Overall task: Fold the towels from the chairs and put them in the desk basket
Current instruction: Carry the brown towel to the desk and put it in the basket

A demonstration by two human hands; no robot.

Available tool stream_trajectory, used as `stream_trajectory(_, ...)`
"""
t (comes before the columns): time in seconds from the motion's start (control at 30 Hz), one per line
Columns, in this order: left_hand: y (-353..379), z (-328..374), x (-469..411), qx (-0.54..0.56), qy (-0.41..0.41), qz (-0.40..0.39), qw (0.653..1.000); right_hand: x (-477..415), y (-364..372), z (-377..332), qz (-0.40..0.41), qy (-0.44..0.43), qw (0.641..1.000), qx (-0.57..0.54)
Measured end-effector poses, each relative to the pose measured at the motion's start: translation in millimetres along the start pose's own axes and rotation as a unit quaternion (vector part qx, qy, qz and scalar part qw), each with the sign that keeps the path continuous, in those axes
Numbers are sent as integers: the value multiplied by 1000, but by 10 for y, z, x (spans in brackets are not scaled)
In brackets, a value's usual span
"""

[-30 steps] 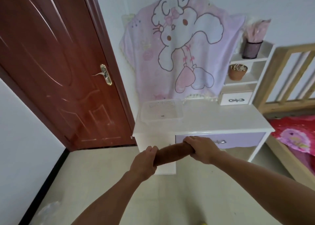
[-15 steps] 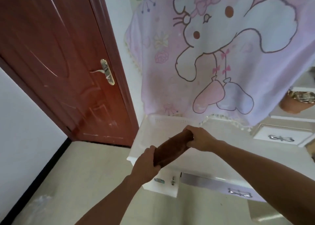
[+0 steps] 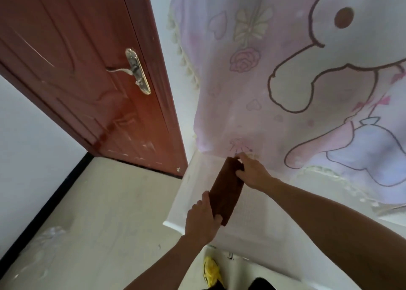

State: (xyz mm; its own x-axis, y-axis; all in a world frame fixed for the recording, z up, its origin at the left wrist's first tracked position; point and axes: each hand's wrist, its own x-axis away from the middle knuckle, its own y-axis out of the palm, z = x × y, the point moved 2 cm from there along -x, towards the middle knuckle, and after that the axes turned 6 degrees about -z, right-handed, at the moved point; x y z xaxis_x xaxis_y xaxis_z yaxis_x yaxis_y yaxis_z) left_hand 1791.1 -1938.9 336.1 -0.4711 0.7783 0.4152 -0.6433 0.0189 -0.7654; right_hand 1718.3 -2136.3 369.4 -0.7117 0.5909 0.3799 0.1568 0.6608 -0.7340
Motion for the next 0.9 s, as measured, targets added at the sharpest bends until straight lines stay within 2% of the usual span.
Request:
stream_trajectory(0.23, 204, -72, -296, -149, -61, -29, 987, -610, 424, 121, -99, -14, 994, 54)
stream_trajectory(0.33, 186, -74, -317, -189, -70, -32, 979, -690, 574, 150, -86, -14, 995, 57)
stream_trajectory(0.53, 245, -76, -232, -245, 46, -1, 968, -742, 753, 211, -53, -10, 996, 76)
stream_trajectory(0.7, 224, -25, -136, -267, 94, -37, 958, -764, 725, 258, -5, 40, 999, 22)
stream_trajectory(0.8, 168, -23, -167, -309, 77, -86, 944, -761, 639, 263, -39, -4, 994, 100)
stream_trajectory(0.9, 178, -55, -206, -299, 23, -112, 947, -692, 539, 247, 27, -143, 962, 230)
